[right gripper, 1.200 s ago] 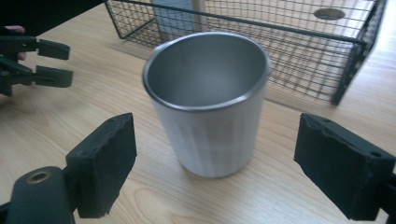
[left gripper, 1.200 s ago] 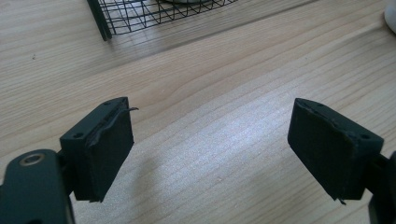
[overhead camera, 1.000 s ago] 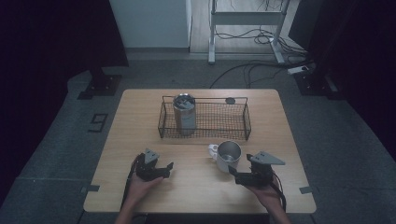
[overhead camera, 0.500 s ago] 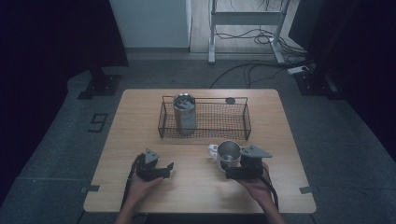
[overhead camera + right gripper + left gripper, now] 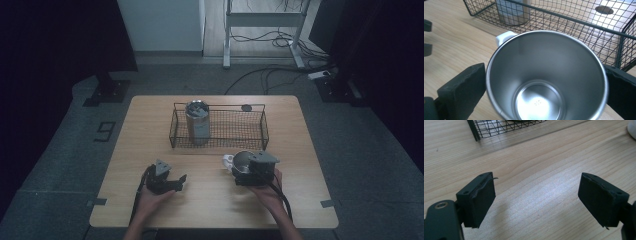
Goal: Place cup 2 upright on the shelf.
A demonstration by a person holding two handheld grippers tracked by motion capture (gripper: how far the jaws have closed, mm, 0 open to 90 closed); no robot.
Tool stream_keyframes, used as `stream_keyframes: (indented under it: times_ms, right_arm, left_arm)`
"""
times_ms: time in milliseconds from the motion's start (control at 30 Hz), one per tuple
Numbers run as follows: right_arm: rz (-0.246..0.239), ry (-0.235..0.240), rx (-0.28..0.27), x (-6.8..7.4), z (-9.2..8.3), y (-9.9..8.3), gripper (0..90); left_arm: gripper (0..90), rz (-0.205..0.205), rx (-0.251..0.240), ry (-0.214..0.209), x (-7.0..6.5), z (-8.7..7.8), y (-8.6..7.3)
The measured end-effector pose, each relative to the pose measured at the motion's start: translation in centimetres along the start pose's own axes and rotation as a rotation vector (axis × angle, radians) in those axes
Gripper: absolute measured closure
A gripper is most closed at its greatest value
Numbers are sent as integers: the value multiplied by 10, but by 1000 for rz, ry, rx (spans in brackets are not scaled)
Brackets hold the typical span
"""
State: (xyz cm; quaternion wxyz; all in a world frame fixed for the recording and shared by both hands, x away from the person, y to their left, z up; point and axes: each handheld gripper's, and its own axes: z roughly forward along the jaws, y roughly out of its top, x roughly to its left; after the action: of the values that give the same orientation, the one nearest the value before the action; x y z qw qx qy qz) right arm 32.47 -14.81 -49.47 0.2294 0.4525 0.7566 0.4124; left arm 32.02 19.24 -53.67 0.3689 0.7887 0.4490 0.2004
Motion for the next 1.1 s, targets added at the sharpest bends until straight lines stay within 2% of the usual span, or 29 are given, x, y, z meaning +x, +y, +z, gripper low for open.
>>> stream_keyframes:
  times_ms: [300, 367, 400, 533, 967, 1100]
  right_arm:
    - [-6, -10, 25, 0, 18, 0, 0]
    - [-10, -10, 26, 0, 21, -2, 36]
    - [-22, -23, 14, 0, 21, -4, 58]
    - [-28, -19, 13, 0, 21, -4, 60]
    - [-19, -28, 8, 0, 20, -5, 63]
    - [12, -5, 0, -5, 18, -5, 63]
  left_arm:
    - [146, 8, 12, -1, -2, 2, -1]
    - [145, 9, 11, -1, -2, 3, -1]
    - [145, 10, 11, -1, -2, 2, -1]
    - [146, 8, 10, -1, -2, 2, -1]
    - [147, 7, 8, -1, -1, 1, -1]
    - [147, 8, 7, -3, 0, 1, -1]
